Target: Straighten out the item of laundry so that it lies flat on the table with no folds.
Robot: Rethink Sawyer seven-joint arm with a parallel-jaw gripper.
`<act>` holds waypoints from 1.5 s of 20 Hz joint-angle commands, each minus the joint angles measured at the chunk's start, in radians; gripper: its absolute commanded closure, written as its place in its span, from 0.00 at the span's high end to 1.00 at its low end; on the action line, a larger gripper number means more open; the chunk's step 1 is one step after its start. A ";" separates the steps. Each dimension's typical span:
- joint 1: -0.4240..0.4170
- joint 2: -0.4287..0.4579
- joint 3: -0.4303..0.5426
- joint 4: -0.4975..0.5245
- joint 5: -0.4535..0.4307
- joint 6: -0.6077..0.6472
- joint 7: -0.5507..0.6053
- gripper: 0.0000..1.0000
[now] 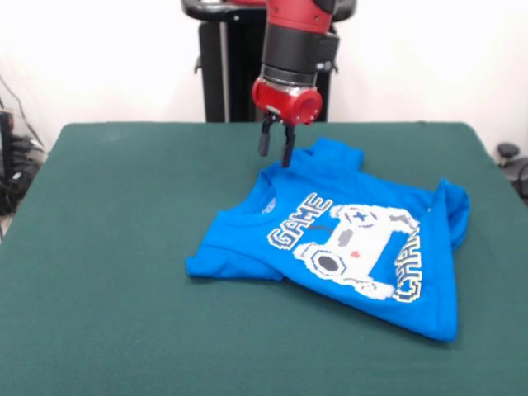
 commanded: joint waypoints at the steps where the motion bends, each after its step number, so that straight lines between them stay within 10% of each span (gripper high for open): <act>1: -0.040 -0.043 0.057 -0.002 -0.064 0.170 0.000 1.00; 30: 0.029 -0.129 0.102 -0.105 0.092 0.315 0.132 1.00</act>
